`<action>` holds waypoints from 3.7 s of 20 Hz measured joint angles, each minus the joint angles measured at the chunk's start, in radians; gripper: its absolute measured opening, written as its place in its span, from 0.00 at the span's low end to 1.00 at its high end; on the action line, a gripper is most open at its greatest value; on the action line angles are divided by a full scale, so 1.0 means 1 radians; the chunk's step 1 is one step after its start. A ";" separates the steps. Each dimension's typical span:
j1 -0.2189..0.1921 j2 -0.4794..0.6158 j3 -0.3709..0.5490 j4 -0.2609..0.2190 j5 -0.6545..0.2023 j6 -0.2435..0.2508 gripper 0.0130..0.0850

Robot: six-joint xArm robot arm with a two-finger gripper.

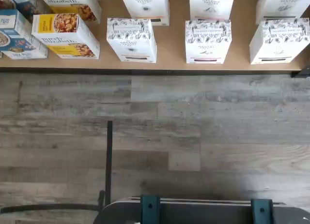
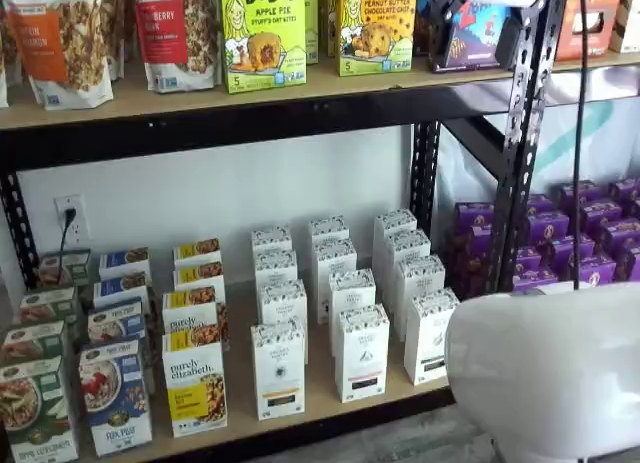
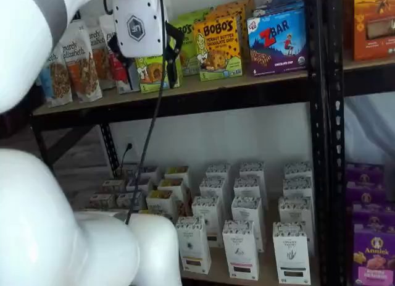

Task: Pick up the white box with a yellow strip in the middle, on the bottom shelf, the fourth box from the left

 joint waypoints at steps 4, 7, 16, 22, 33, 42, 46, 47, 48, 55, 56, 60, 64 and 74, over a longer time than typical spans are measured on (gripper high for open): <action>0.008 0.001 0.015 -0.004 -0.016 0.005 1.00; 0.007 0.008 0.027 0.001 -0.021 0.005 1.00; 0.013 0.043 0.052 0.009 -0.008 0.014 1.00; 0.043 0.063 0.100 0.026 -0.015 0.045 1.00; 0.170 0.043 0.266 -0.042 -0.186 0.142 1.00; 0.235 0.020 0.428 -0.092 -0.379 0.198 1.00; 0.248 0.033 0.474 -0.083 -0.444 0.208 1.00; 0.254 0.039 0.483 -0.085 -0.459 0.214 1.00; 0.265 0.047 0.495 -0.089 -0.481 0.224 1.00; 0.318 0.105 0.566 -0.093 -0.651 0.272 1.00; 0.326 0.119 0.580 -0.098 -0.689 0.280 1.00; 0.339 0.166 0.616 -0.093 -0.801 0.286 1.00; 0.351 0.229 0.644 -0.092 -0.904 0.294 1.00; 0.340 0.402 0.652 -0.028 -1.078 0.233 1.00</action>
